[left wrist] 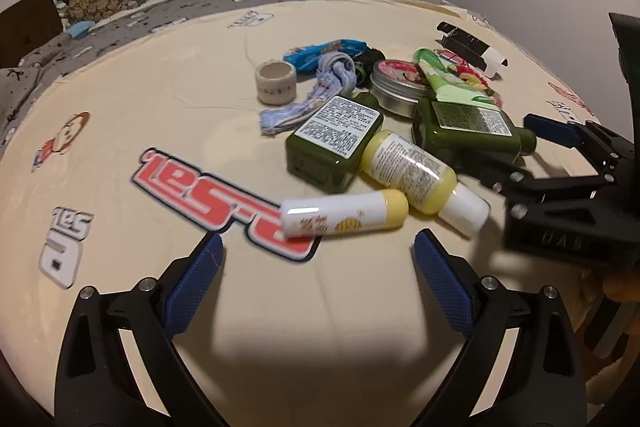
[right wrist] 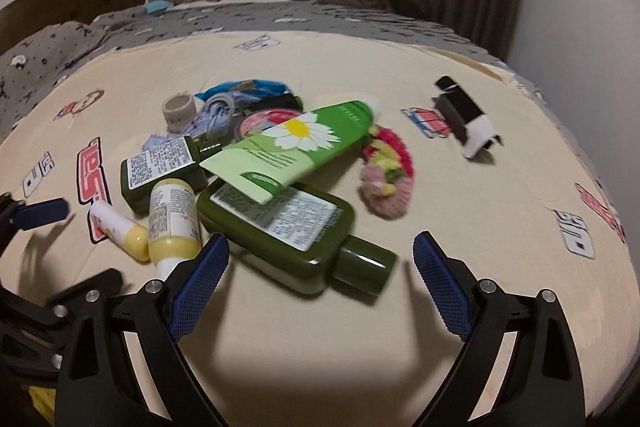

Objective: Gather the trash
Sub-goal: 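Grasp the white lip balm tube with the left tool while the right tool grasps the dark green bottle, then lower both held items into the bin and open both tools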

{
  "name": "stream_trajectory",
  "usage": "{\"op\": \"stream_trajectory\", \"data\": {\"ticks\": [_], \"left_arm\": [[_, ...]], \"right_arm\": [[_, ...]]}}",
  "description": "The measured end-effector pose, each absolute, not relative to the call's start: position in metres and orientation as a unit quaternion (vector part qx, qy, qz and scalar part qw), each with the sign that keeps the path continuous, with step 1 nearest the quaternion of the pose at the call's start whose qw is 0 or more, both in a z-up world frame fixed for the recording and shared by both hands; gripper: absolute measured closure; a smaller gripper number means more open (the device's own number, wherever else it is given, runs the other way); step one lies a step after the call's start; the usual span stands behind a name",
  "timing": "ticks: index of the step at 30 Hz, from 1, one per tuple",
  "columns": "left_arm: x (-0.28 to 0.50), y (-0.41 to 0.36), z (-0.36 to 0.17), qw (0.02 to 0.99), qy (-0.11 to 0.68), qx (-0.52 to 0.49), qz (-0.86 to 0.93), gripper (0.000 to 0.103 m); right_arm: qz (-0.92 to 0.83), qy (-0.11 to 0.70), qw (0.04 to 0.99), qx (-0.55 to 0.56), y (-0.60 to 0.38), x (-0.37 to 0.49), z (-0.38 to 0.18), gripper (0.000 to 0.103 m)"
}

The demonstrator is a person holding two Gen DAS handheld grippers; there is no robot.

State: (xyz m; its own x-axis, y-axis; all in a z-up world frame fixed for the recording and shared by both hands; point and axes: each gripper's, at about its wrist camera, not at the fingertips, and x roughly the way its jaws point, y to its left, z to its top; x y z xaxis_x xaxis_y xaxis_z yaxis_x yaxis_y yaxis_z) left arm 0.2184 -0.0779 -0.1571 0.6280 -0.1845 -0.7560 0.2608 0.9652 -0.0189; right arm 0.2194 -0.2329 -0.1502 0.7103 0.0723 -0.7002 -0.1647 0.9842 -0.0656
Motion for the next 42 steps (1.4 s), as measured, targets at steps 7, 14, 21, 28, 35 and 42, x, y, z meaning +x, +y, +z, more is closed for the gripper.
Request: {"op": "stream_trajectory", "data": {"ticks": [7, 14, 21, 28, 35, 42], "left_arm": [[0.235, -0.080, -0.162, 0.900, 0.415, 0.042, -0.129, 0.016], [0.238, -0.086, -0.161, 0.897, 0.417, 0.044, -0.141, 0.035], [0.218, -0.077, -0.156, 0.896, 0.417, 0.032, -0.150, 0.039], [0.165, -0.065, -0.139, 0.904, 0.398, 0.036, -0.151, 0.039], [0.094, -0.049, -0.118, 0.916, 0.367, 0.028, -0.157, 0.039], [0.032, -0.038, -0.136, 0.907, 0.384, 0.029, -0.170, 0.039]], "right_arm": [[0.110, 0.392, 0.912, -0.038, -0.237, 0.234, -0.157, 0.023], [0.117, 0.384, 0.916, -0.030, -0.241, 0.224, -0.156, 0.050], [0.110, 0.380, 0.918, -0.017, -0.244, 0.199, -0.151, 0.056], [0.114, 0.358, 0.927, 0.001, -0.242, 0.139, -0.131, 0.056], [0.133, 0.344, 0.929, -0.009, -0.237, 0.069, -0.113, 0.056], [0.169, 0.384, 0.907, -0.027, -0.231, 0.014, -0.134, 0.056]]}}
